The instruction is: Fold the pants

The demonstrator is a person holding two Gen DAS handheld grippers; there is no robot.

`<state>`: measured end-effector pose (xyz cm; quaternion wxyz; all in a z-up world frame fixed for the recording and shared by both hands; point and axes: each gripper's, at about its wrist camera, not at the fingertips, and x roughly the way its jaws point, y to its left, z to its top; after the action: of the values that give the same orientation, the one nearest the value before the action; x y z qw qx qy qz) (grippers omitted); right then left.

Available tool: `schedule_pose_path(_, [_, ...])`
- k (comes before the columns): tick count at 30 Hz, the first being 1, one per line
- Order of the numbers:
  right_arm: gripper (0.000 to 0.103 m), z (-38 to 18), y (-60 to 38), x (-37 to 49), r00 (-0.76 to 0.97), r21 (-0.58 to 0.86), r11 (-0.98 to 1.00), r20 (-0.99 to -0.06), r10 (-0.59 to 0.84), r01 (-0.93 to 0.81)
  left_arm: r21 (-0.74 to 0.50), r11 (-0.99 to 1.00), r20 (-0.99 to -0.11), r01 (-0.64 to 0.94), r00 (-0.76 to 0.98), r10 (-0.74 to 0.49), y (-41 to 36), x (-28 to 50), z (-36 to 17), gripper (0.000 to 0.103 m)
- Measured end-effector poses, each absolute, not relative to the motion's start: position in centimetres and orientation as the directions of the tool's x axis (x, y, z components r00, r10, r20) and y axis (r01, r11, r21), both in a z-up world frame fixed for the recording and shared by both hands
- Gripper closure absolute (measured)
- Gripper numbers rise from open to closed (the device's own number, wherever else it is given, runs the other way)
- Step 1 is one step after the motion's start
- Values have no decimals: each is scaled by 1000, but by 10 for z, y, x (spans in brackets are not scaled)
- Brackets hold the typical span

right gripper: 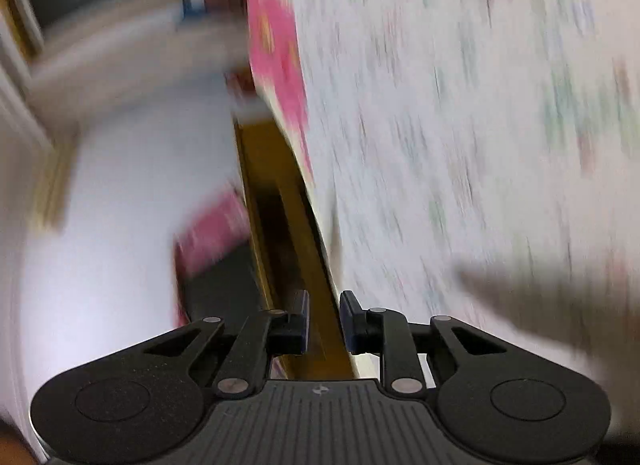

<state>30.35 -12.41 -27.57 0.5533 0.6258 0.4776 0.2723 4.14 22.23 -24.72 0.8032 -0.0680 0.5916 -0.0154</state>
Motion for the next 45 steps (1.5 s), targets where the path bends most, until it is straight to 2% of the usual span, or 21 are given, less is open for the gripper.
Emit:
schedule_pose_path(2, [93,-256,-124,315,378,955,202,-274,885,219,-129,990,-950,-49,292,-110,223,42,-243,47])
schedule_pose_path(5, [92,-216,-87,300,140,933,360,-357,923,9,-137,988,-941,-69,322,-108,226,44,-227,47])
schedule_pose_path(10, [89,-223,-29,236,-198,927,374,-370,908,-23,-164,983,-868,-87,486,-101,225,51,-185,46])
schedule_pose_path(12, [89,-236,-22,231,-192,897,442,-439,878,-28,-191,980,-838,-59,530,-131,221,63,-186,43])
schedule_pose_path(14, [103,-251,-22,243,-118,847,531,-531,839,-37,-162,987,-839,-8,527,-133,218,79,-204,42])
schedule_pose_path(15, [103,-255,-24,251,-69,799,598,-601,796,-66,-112,993,-854,-25,513,-83,221,85,-218,42])
schedule_pose_path(17, [103,-255,-37,261,12,766,640,-641,768,-61,-108,989,-875,-103,483,-45,244,87,-242,51])
schedule_pose_path(19, [103,-253,-47,267,66,731,682,-680,731,-26,-183,970,-865,-161,494,-81,270,80,-250,74])
schedule_pose_path(20, [103,-249,-50,270,86,699,714,-709,700,-39,-187,965,-868,-183,491,-75,276,78,-249,79])
schedule_pose_path(21, [103,-243,-52,269,88,689,723,-718,690,-46,-184,964,-871,-194,486,-68,278,77,-246,80])
schedule_pose_path(22, [95,-232,-52,265,102,698,714,-707,699,-55,-178,965,-869,-191,490,-63,277,75,-240,80])
schedule_pose_path(24, [94,-210,-48,250,130,707,693,-681,721,-140,-136,978,-859,-159,511,-37,265,74,-227,78])
schedule_pose_path(27, [82,-196,-40,217,110,722,659,-653,750,-211,-94,992,-834,-82,551,-34,239,71,-213,58])
schedule_pose_path(28, [83,-196,-41,205,103,726,656,-651,752,-204,-82,996,-832,-48,553,-42,231,69,-211,55])
schedule_pose_path(31, [85,-204,-66,190,125,683,712,-702,701,-160,35,999,-853,-5,522,33,225,52,-217,55])
schedule_pose_path(33, [83,-200,-92,185,194,664,740,-716,670,-108,35,997,-889,-61,454,59,246,47,-228,55])
schedule_pose_path(36, [82,-196,-104,205,307,560,820,-765,566,-117,-32,991,-903,-129,429,27,273,53,-227,65])
schedule_pose_path(38, [82,-192,-103,222,355,520,846,-773,526,-122,38,994,-896,-105,437,81,266,56,-220,65])
schedule_pose_path(41, [81,-173,-88,214,315,656,733,-668,675,-180,58,995,-882,-85,463,91,255,54,-208,58])
schedule_pose_path(43, [78,-170,-73,197,227,686,687,-648,727,-241,68,993,-869,-98,484,107,248,53,-199,56])
schedule_pose_path(45, [79,-185,-66,183,141,739,644,-629,765,-197,91,993,-852,-76,511,117,242,52,-191,54])
